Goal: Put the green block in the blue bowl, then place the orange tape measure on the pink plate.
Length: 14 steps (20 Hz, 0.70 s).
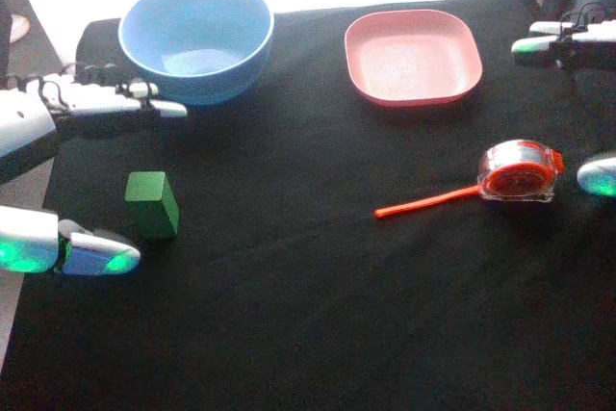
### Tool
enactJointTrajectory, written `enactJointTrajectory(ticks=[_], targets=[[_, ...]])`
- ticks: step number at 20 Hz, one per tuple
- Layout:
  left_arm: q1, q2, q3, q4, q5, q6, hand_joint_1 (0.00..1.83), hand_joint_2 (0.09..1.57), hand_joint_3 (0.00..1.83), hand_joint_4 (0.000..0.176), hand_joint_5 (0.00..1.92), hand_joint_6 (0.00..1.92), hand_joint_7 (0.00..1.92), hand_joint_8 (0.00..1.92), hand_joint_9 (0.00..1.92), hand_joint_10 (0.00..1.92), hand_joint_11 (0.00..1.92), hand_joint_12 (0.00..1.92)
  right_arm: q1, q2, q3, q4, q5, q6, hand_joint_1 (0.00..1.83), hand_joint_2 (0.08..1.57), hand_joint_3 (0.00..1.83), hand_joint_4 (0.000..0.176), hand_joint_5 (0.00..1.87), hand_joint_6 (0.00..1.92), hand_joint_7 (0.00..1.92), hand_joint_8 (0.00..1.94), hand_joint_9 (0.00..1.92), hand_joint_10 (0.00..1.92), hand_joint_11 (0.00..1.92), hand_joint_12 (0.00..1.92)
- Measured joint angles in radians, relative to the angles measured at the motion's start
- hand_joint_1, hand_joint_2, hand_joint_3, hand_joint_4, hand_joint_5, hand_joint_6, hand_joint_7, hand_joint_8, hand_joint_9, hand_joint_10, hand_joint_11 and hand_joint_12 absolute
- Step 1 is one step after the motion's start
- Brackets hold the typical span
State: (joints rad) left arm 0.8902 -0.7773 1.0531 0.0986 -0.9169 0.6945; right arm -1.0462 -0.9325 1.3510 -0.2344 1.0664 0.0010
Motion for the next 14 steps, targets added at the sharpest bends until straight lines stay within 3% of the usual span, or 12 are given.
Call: enactJointTrajectory(ticks=[2,3,4,7,8,9,10,11,13,14], targets=[[-0.002,0.000,0.002,0.005,0.011,-0.001,0.72,0.94,0.00,0.101,0.28,0.00,0.21,0.00,0.24,0.01,0.00,0.73,0.000,-0.005,0.006,-0.003,0.002,0.002,0.75,0.98,0.00,0.097,0.34,0.00,0.18,0.00,0.20,0.01,0.00,0.77],[-0.016,-0.005,0.011,0.020,0.027,-0.003,0.73,0.93,0.00,0.107,0.27,0.00,0.21,0.00,0.24,0.01,0.00,0.74,0.000,-0.007,0.008,-0.002,-0.002,0.004,0.75,0.99,0.00,0.087,0.34,0.00,0.18,0.00,0.22,0.01,0.00,0.80],[-0.031,-0.011,0.018,0.027,0.044,-0.005,0.75,0.92,0.00,0.090,0.29,0.01,0.24,0.01,0.25,0.01,0.00,0.74,0.000,-0.007,0.008,-0.003,-0.003,0.005,0.73,0.98,0.00,0.095,0.34,0.00,0.18,0.00,0.22,0.01,0.00,0.81],[-0.071,-0.036,0.041,0.060,0.104,-0.005,0.73,0.91,0.00,0.070,0.35,0.01,0.32,0.01,0.30,0.01,0.00,0.77,0.000,-0.007,0.008,-0.005,-0.003,0.006,0.76,0.98,0.00,0.096,0.35,0.00,0.18,0.00,0.22,0.00,0.00,0.82],[-0.082,-0.045,0.050,0.074,0.123,-0.004,0.75,0.90,0.00,0.079,0.38,0.01,0.37,0.01,0.33,0.01,0.00,0.77,0.000,-0.007,0.008,-0.006,-0.002,0.007,0.75,0.98,0.00,0.098,0.34,0.00,0.18,0.00,0.20,0.00,0.00,0.78],[-0.096,-0.057,0.060,0.084,0.150,-0.005,0.75,0.88,0.00,0.080,0.42,0.00,0.42,0.00,0.39,0.01,0.00,0.92,0.000,-0.007,0.008,-0.006,-0.002,0.008,0.74,0.98,0.00,0.092,0.35,0.00,0.19,0.00,0.20,0.00,0.00,0.77],[-0.109,-0.064,0.065,0.093,0.173,-0.003,0.80,0.88,0.00,0.060,0.46,0.00,0.49,0.01,0.48,0.02,0.00,1.11,0.000,-0.007,0.008,-0.007,-0.002,0.010,0.76,0.99,0.00,0.087,0.35,0.00,0.19,0.00,0.20,0.00,0.00,0.75],[-0.121,-0.069,0.073,0.105,0.191,-0.005,0.83,0.88,0.00,0.067,0.47,0.00,0.54,0.01,0.51,0.02,0.00,1.17,0.000,-0.007,0.008,-0.008,-0.002,0.010,0.74,0.99,0.00,0.075,0.35,0.00,0.19,0.00,0.18,0.00,0.00,0.70],[-0.137,-0.077,0.082,0.113,0.220,-0.004,0.83,0.90,0.00,0.028,0.53,0.00,0.65,0.01,0.64,0.05,0.04,1.38,0.000,-0.008,0.008,-0.010,-0.002,0.011,0.73,1.00,0.00,0.068,0.36,0.00,0.18,0.00,0.16,0.00,0.00,0.60],[-0.139,-0.080,0.086,0.114,0.235,-0.004,0.84,0.93,0.01,0.071,0.56,0.01,0.70,0.01,0.65,0.05,0.00,1.40,0.000,-0.011,0.008,-0.010,-0.002,0.013,0.81,1.00,0.00,0.064,0.36,0.00,0.18,0.00,0.16,0.00,0.00,0.60]])
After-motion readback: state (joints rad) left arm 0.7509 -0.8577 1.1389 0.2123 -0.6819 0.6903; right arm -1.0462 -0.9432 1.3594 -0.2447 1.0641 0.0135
